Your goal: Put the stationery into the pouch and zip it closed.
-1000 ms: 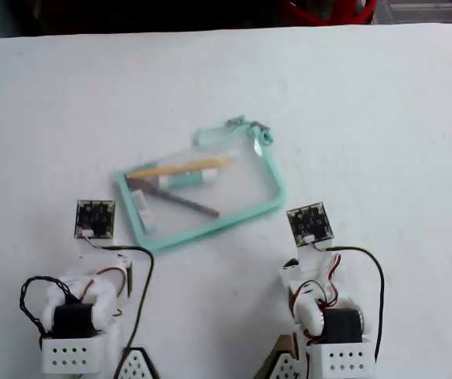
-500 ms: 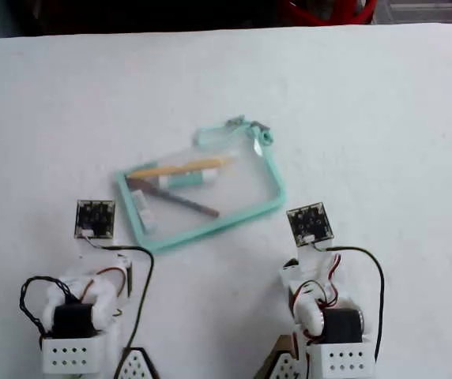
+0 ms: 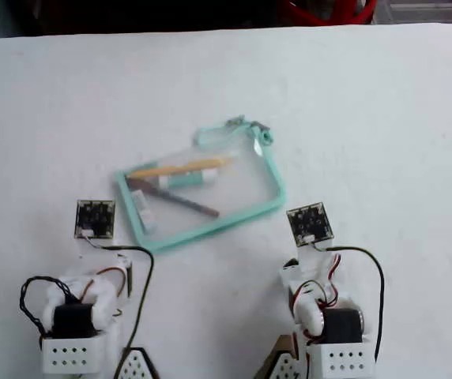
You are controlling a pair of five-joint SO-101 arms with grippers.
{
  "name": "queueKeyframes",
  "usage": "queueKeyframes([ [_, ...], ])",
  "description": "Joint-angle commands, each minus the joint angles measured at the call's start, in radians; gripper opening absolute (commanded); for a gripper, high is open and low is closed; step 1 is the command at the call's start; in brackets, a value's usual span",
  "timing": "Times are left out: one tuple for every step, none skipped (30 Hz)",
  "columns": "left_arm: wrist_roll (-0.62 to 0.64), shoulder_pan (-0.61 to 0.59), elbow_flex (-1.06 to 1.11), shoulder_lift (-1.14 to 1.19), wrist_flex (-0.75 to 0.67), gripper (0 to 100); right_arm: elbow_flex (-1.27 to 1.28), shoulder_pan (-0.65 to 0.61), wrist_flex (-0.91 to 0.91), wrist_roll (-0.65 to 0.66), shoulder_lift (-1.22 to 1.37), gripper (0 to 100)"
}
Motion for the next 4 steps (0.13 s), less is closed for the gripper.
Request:
queueKeyframes([
  [0.006, -0.005, -0.003, -0.01, 0.006, 3, 0.009, 0.002, 0.008, -0.003, -0.002, 2.7],
  [0.006, -0.005, -0.003, -0.01, 0.006, 3, 0.009, 0.002, 0.008, -0.003, -0.002, 2.7],
  [0.006, -0.005, -0.003, -0.01, 0.006, 3, 0.009, 0.002, 0.008, -0.003, -0.002, 2.7],
  [0.006, -0.005, -0.003, -0.01, 0.006, 3, 0.009, 0.002, 0.008, -0.003, -0.002, 2.7],
])
